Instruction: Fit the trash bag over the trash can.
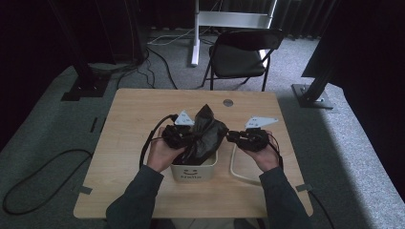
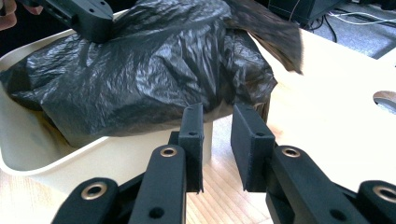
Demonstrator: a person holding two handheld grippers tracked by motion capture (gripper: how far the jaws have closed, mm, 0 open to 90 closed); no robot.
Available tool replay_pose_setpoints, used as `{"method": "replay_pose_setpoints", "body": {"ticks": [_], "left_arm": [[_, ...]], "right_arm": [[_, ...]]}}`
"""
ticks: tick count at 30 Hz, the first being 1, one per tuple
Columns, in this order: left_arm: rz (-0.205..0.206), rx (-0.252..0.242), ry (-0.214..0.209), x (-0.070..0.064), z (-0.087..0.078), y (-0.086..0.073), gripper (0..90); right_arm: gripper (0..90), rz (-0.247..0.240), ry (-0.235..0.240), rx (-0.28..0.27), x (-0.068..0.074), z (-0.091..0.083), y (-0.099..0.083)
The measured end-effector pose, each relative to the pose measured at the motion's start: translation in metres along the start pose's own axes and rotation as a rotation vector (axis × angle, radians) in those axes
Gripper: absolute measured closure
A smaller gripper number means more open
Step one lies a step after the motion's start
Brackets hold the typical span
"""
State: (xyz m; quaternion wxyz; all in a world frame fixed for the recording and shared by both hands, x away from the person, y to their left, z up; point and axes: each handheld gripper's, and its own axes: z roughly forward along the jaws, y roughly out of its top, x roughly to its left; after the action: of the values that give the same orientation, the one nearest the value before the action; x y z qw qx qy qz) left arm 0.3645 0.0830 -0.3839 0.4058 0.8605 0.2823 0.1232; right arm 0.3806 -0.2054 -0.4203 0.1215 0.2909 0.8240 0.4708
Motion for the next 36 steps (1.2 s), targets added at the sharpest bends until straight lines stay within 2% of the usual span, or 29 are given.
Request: {"method": "replay_pose_setpoints", "body": {"ticks": [7,12,15,23,29,36], "left_arm": [[-0.020,-0.006,0.005,0.002,-0.006,-0.012,90.0],[-0.024,-0.020,0.008,0.002,-0.012,-0.016,90.0],[-0.025,-0.030,0.013,0.003,-0.020,-0.019,90.0],[-0.019,-0.042,0.013,0.001,-0.025,-0.021,90.0],[-0.016,-0.043,0.015,0.001,-0.027,-0.021,90.0],[-0.019,-0.047,0.018,0.002,-0.028,-0.022,90.0]], "right_arm": [[73.8,-0.003,0.002,-0.002,0.001,0.000,0.002],[69.4,0.000,-0.007,0.000,0.001,0.002,0.002],[66.5,0.018,-0.029,0.004,-0.003,0.007,0.002],[63.3,0.039,-0.057,0.002,-0.009,0.017,0.006],[63.7,0.062,-0.067,0.014,-0.018,0.028,0.011],[69.3,0.058,-0.075,0.008,-0.017,0.034,0.015]]}}
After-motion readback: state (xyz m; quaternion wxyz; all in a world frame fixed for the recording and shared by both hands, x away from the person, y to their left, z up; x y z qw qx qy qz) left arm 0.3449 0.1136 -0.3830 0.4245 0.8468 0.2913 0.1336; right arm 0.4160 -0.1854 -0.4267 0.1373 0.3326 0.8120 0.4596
